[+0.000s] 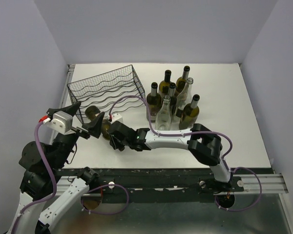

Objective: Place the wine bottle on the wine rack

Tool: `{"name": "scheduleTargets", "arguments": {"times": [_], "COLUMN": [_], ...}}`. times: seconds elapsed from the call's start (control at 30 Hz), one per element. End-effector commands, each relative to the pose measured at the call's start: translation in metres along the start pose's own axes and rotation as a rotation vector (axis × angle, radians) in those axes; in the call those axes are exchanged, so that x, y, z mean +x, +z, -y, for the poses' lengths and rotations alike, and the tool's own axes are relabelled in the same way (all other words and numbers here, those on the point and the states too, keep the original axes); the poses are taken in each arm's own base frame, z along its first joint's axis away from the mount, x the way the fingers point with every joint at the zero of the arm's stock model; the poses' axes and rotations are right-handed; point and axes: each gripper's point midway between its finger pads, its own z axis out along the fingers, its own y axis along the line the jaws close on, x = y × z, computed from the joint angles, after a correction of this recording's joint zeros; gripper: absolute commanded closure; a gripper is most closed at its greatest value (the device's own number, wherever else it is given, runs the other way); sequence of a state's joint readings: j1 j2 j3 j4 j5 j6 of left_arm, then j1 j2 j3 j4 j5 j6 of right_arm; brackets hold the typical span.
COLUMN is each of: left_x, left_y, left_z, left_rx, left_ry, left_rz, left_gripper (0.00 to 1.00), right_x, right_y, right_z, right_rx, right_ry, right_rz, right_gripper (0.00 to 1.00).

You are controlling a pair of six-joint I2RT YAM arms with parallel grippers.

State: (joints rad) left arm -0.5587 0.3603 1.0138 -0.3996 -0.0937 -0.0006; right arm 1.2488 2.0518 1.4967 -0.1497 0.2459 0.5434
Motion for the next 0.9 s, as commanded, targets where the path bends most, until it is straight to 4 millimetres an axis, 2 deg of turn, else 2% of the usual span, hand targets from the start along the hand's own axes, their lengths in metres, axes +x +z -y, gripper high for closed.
{"name": "scheduleTargets", "arguments": {"times": [0.0,0.13,0.4,0.6,0.87], "left_x": [-0.002,-0.002,-0.007,-0.013,-0.012], "left_y": [-0.004,-0.004,-0.008,-0.01,-0.012], "left_z": [-0.004,-0.007,-0.023,-0.024,-0.02], "left_rx": [-0.019,-0.039,-0.127,-0.132,-0.101], "left_ry": [-0.006,-0.005,-0.006,-0.005,0.007], "left_rz": [0.011,-0.002,-0.047,-0.014,-0.087], "left_gripper": [0.01,0.01,0.01,0.01,0.01], "right_x": [-0.064,-0.067,-0.086,-0.09,-0.117], "right_y": [0.011,0.028,0.049,0.062,0.085], "right_z": [-0.039,-0.041,-0.044,-0.045,-0.051], "right_rx": [-0.095,-0.083,-0.054,-0.049,-0.032], "right_ry": [0.07,0.105,0.186,0.229,0.235], "right_rz": [0.218,0.239,0.337,0.364,0.423], "right_gripper": [0.99,0.99,0.99,0.99,0.99]}}
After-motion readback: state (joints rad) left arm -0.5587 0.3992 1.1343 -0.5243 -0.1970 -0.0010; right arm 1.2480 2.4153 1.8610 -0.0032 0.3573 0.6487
